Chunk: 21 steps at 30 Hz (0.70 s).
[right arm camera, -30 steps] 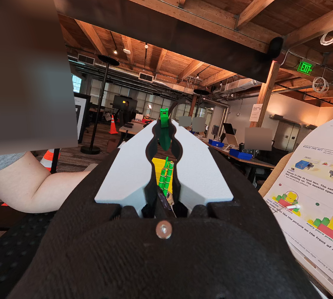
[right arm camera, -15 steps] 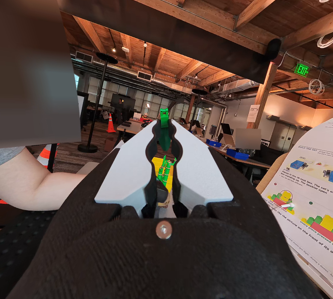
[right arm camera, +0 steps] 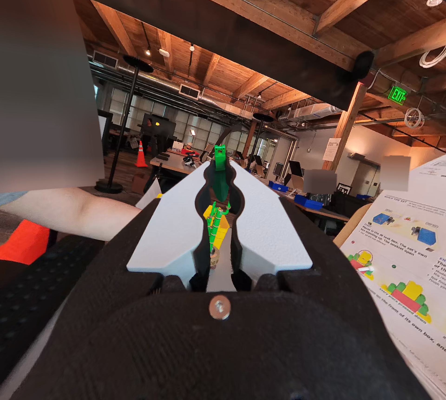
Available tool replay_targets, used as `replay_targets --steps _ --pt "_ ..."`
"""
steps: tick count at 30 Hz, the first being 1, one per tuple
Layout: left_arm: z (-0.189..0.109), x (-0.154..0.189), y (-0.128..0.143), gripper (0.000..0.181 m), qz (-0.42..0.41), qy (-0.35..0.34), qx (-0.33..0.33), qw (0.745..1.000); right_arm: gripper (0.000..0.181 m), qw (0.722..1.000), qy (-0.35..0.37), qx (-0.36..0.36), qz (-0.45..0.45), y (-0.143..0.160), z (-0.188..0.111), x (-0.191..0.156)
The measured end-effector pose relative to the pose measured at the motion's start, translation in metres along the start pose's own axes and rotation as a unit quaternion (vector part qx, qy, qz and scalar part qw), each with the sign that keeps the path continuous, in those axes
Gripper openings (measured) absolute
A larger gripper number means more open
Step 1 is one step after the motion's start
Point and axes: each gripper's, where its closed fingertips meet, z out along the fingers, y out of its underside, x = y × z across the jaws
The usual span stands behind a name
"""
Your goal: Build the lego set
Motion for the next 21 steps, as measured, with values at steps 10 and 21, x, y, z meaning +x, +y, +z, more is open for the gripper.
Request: replay_targets --steps 10,21 --pt "0.025 -0.002 0.028 0.026 0.092 -0.04 -0.081 0.992 0.006 0.999 -0.014 0.038 0.015 -0.016 -0.011 0.001" --pt "0.029 0.002 0.024 0.005 0.086 -0.091 -0.065 0.99 0.006 0.976 -0.08 0.15 0.137 -0.052 -0.036 0.002"
